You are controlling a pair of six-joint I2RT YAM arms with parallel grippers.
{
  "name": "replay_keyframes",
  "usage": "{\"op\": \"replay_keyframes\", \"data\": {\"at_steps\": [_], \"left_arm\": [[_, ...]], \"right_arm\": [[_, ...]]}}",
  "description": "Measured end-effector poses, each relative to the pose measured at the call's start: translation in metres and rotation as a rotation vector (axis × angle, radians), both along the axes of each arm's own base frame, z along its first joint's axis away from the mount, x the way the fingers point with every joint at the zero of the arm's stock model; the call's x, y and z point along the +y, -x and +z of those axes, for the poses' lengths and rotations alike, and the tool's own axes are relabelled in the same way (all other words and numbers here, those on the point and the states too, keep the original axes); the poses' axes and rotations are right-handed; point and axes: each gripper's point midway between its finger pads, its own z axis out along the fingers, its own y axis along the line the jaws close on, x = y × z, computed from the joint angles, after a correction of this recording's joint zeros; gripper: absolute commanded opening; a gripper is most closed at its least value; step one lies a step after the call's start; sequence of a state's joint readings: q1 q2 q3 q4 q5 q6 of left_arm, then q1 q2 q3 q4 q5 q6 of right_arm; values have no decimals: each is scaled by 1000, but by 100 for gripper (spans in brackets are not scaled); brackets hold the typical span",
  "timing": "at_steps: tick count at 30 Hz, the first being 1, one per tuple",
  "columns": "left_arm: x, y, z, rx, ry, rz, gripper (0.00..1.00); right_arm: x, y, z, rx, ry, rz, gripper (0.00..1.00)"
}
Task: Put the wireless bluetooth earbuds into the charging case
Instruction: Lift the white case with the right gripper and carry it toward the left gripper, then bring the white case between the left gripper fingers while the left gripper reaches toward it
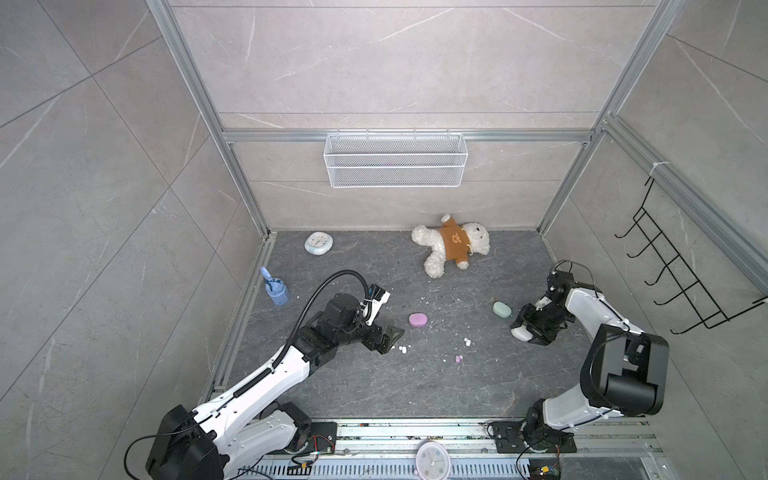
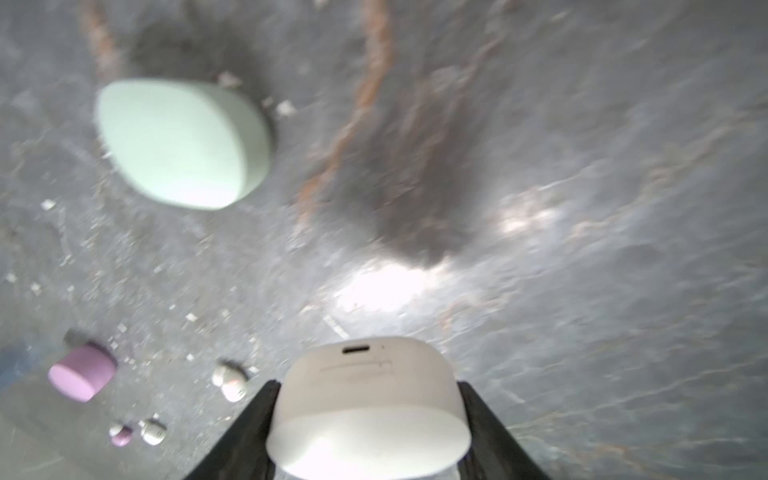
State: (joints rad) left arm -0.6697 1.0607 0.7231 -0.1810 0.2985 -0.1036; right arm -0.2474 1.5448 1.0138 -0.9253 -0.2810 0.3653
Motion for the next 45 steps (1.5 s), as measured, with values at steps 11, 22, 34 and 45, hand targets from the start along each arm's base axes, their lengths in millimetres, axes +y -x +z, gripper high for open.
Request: {"op": "replay_keyframes", "data": {"at_steps": [11,22,34,45], "left_arm": [[-12,4,-6,31,-68,-112,100],[-39,32,-11,-14,-133,-364,100],[-55,39,-8,-129,-106,-540,99],[-73,39,13,-230,2,-618,88]], "right_arm": [[73,2,17,-41,-95,140,60],[157,16,55,-126,-223,351,60],[249,38,98,-215,-391,551,61],[290,40,132,-295,-502,604,61]]}}
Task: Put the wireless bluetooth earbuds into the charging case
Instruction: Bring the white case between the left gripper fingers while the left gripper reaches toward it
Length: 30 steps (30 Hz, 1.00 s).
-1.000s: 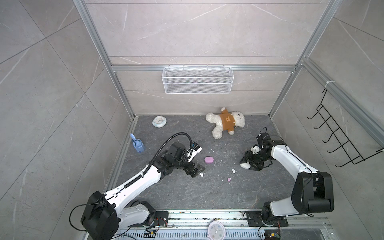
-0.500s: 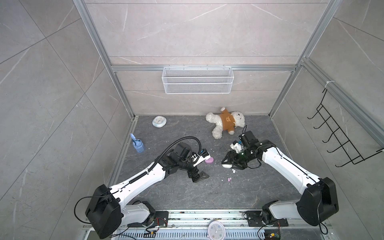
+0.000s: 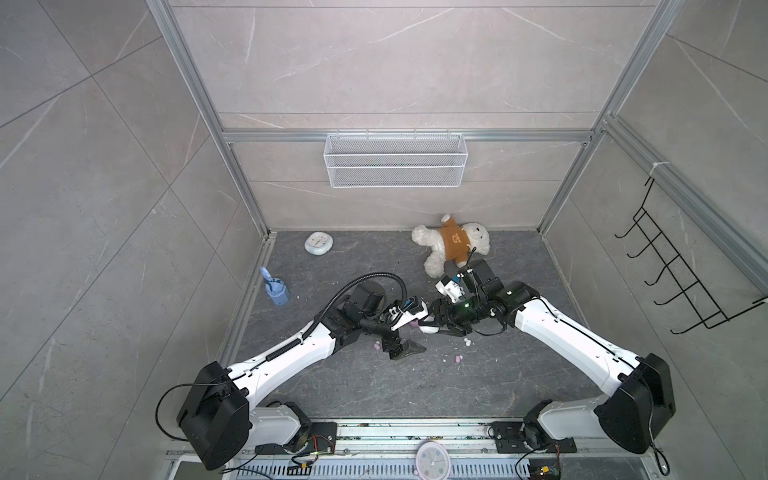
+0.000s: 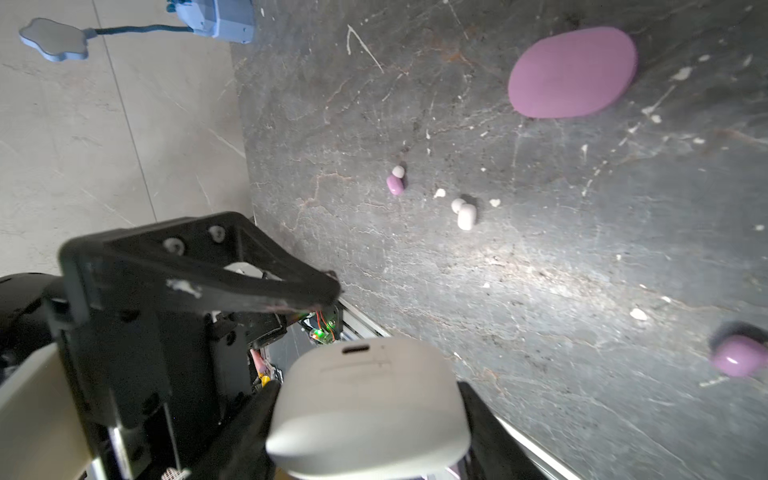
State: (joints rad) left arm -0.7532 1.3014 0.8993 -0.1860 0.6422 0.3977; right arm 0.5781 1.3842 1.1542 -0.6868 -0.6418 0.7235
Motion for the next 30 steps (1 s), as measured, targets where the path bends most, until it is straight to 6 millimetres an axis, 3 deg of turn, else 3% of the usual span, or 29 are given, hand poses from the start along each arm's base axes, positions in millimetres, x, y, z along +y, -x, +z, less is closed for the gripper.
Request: {"op": "replay_keyframes", "data": {"at_steps": [14,30], "left_arm": [[-7,-5,7,-30,43,-11,69],[-7,-5,4,-62,45,-25,62]], "right_arm": [[13,4,13,4,-38,12,62],[16,8,16,31,-60,14,61]]}}
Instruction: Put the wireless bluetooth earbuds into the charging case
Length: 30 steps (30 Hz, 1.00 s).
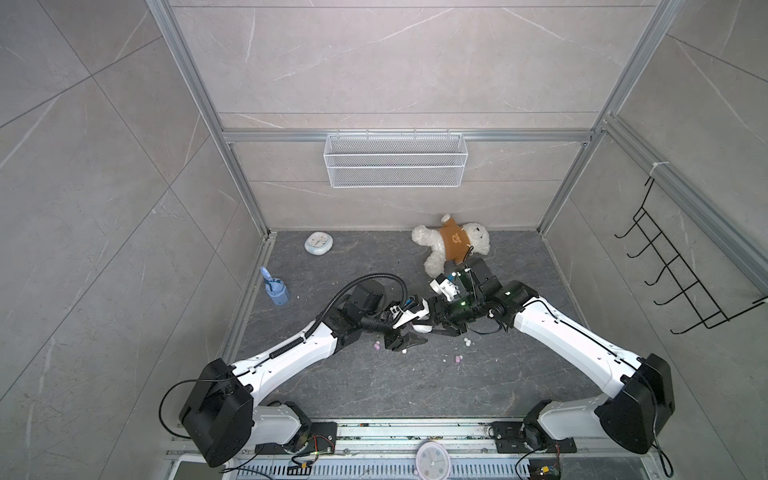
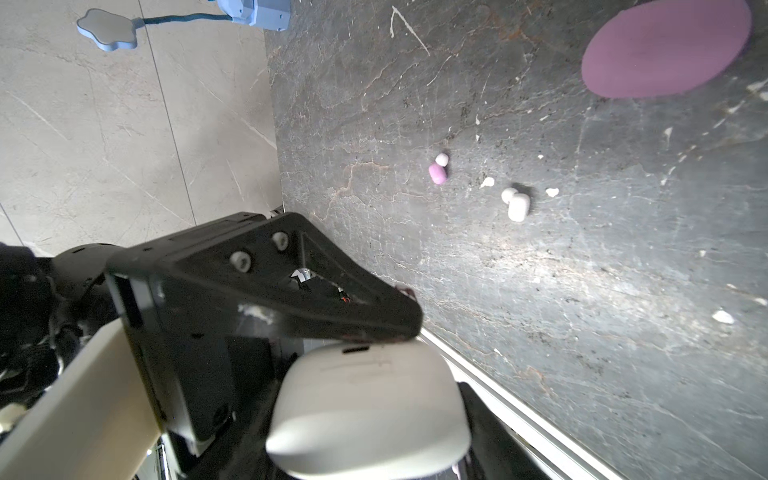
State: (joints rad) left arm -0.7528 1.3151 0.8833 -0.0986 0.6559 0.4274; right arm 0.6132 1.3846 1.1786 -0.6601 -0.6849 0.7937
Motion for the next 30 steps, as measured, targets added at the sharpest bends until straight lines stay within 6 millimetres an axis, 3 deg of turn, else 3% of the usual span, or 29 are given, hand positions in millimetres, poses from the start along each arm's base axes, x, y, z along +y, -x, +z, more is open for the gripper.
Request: {"op": "replay_keyframes", "data": {"at_steps": [30], "left_arm": [[-1,0,-2,-31,2,-12,48]], "right_arm": [[4,7,4,32,-34,28,61]]}}
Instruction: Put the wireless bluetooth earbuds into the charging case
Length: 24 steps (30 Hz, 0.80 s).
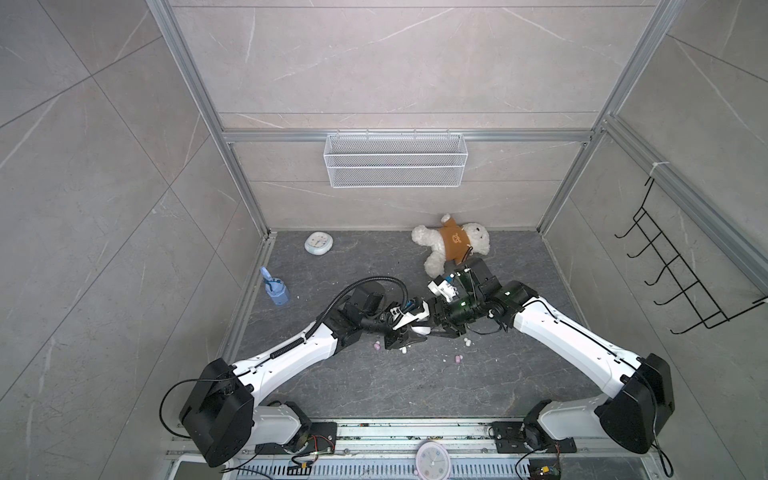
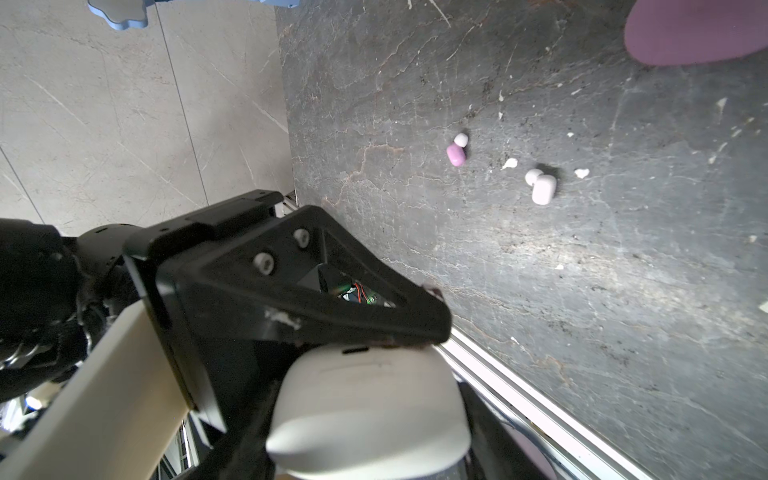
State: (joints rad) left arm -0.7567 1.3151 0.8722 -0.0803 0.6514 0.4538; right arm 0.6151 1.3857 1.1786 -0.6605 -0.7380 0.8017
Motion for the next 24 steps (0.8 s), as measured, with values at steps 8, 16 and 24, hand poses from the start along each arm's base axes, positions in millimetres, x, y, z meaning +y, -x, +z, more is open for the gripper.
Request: {"op": "replay_keyframes", "data": {"at_steps": [8,16,24], "left_arm": [[0,-1,-1,-6,-4,4,41],[0,-1,-1,-7,-6,7,38],[-1,3,0,6,4,-11,35]], "right_arm": [[0,0,0,18,1,-12,61],[0,0,0,27,2,-20,63],[0,0,0,24,4,-21,69]]}}
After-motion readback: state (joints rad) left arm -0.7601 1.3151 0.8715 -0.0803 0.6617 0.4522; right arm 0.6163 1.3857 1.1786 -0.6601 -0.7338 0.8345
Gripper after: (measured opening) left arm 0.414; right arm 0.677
